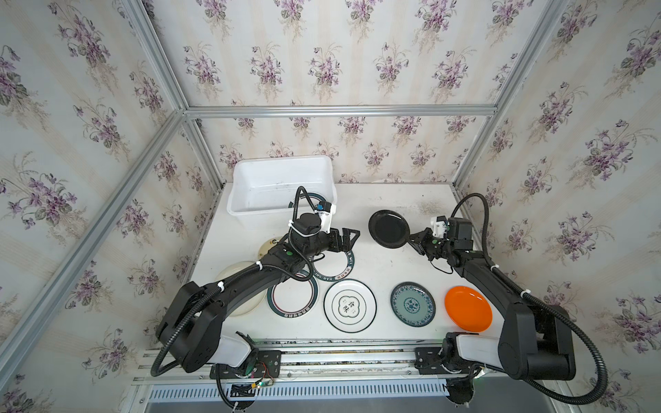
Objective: Place the plates into the plastic bin on the countertop
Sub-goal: Place the plate in the plastic bin.
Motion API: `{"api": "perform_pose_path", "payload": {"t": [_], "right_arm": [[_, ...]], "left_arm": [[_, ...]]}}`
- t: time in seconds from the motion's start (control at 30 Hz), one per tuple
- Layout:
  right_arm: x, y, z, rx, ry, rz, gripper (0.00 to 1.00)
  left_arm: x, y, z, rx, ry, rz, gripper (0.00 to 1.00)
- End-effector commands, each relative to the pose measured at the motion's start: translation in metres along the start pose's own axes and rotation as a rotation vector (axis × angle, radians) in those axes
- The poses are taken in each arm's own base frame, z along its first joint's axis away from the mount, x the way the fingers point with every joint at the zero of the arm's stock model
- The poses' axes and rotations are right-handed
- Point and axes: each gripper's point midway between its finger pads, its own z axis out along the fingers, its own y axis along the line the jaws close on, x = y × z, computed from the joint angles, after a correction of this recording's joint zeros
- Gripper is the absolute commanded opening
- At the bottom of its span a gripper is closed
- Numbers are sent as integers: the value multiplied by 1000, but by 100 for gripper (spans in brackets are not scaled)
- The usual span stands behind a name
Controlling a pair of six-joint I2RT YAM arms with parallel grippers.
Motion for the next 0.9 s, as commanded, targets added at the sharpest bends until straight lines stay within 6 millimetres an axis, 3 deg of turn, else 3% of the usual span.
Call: {"api": "perform_pose_path", "payload": {"t": [0.0, 0.5, 0.57, 0.67, 0.73, 0.87], "right_arm": [[-5, 19, 6, -69, -31, -18, 0], [24, 48, 32, -167, 44, -5, 0], [27, 50, 34, -172, 54, -2, 0], [32, 52, 36, -174, 64, -4, 0], [36, 55, 36, -174, 69, -12, 0], [41, 59, 35, -175, 74, -24, 0]], "left_arm": [[0, -9, 8, 46, 32, -28, 100], [2, -16, 32, 94, 69, -55, 96], [2, -16, 34, 97, 67, -57, 91], [1, -17, 36, 104, 61, -39, 74], [-1, -15, 36, 94, 51, -41, 78], [-4, -16, 37, 98, 45, -38, 62]]}}
